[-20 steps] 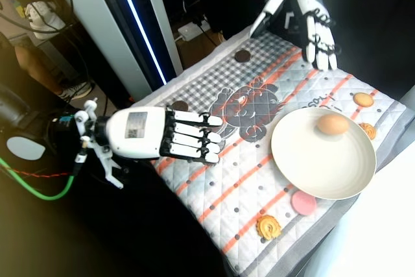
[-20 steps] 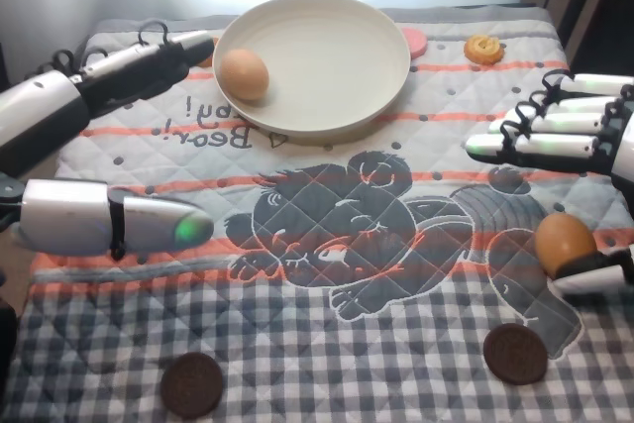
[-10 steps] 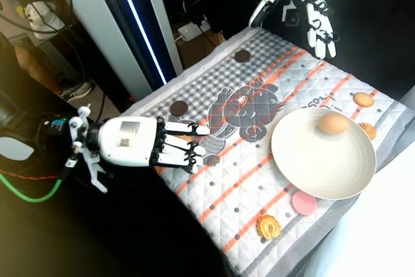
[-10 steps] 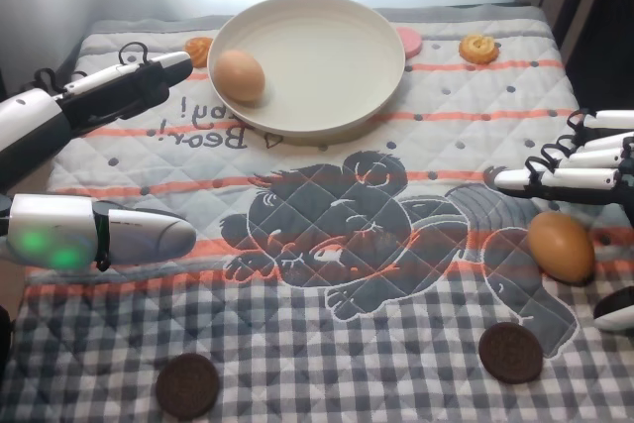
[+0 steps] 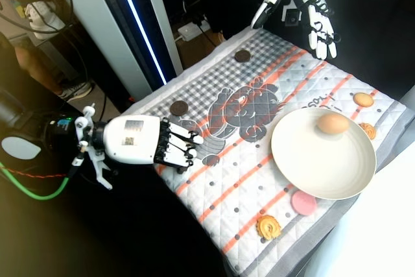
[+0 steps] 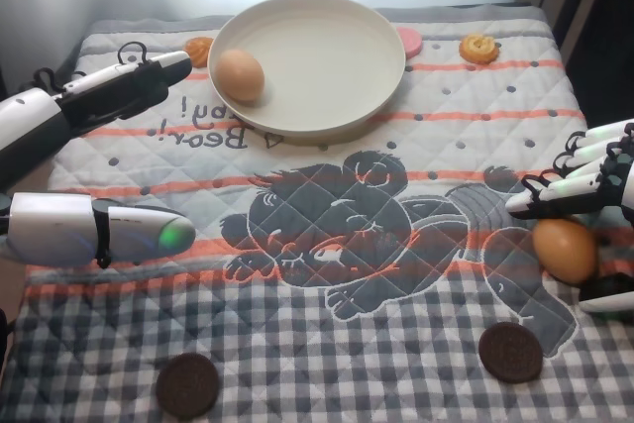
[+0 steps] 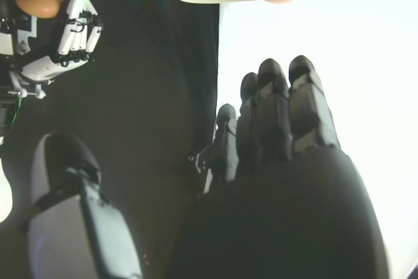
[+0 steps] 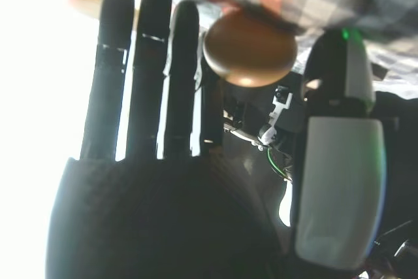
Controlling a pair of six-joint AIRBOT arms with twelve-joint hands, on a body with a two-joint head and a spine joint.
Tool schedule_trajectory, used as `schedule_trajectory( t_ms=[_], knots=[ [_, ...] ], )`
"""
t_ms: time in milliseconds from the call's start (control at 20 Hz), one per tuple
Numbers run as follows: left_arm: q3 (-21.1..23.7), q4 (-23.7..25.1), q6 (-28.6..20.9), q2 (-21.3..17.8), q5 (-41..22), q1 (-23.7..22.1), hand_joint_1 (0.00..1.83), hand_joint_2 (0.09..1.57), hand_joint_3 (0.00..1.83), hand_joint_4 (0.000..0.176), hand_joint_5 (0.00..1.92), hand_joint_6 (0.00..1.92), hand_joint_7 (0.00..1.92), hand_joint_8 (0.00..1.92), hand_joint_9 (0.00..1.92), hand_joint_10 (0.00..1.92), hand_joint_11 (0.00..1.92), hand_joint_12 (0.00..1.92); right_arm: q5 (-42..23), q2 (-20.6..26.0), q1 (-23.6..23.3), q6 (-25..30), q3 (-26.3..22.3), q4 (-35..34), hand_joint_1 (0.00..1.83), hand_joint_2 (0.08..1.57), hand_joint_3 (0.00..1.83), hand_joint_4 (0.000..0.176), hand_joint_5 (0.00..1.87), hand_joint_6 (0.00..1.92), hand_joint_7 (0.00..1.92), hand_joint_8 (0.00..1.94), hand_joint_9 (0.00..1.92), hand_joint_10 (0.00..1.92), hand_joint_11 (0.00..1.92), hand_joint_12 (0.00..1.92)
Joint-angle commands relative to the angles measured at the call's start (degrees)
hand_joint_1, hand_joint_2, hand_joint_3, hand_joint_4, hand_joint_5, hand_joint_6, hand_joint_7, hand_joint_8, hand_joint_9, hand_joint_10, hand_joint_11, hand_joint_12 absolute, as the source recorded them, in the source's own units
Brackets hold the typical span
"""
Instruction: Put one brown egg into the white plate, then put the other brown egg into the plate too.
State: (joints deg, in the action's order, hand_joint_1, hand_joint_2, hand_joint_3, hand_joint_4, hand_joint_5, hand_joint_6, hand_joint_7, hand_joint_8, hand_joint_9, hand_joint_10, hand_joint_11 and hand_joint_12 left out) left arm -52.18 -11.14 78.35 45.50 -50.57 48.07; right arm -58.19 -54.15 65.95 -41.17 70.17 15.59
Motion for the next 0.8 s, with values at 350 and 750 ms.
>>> schedule_trajectory(
  t_ms=[350, 750],
  knots=[
    [-0.4, -0.4, -0.4, 0.0, -6.1, -0.3, 0.69, 0.79, 0.00, 0.176, 0.17, 0.00, 0.24, 0.00, 0.24, 0.00, 0.00, 0.23, -5.0, -0.5, -0.9, -0.3, 0.3, -1.8, 1.08, 1.07, 0.00, 0.056, 1.06, 0.80, 0.93, 0.97, 0.93, 1.36, 0.89, 1.62],
    [-0.5, -0.6, -0.4, 0.2, -5.8, -0.3, 0.69, 0.80, 0.00, 0.176, 0.19, 0.00, 0.24, 0.00, 0.23, 0.00, 0.00, 0.22, -5.7, -1.0, -3.6, -0.3, 1.3, -1.8, 1.24, 1.12, 0.00, 0.000, 0.98, 0.84, 0.99, 1.13, 0.94, 1.10, 0.89, 1.39]
  ],
)
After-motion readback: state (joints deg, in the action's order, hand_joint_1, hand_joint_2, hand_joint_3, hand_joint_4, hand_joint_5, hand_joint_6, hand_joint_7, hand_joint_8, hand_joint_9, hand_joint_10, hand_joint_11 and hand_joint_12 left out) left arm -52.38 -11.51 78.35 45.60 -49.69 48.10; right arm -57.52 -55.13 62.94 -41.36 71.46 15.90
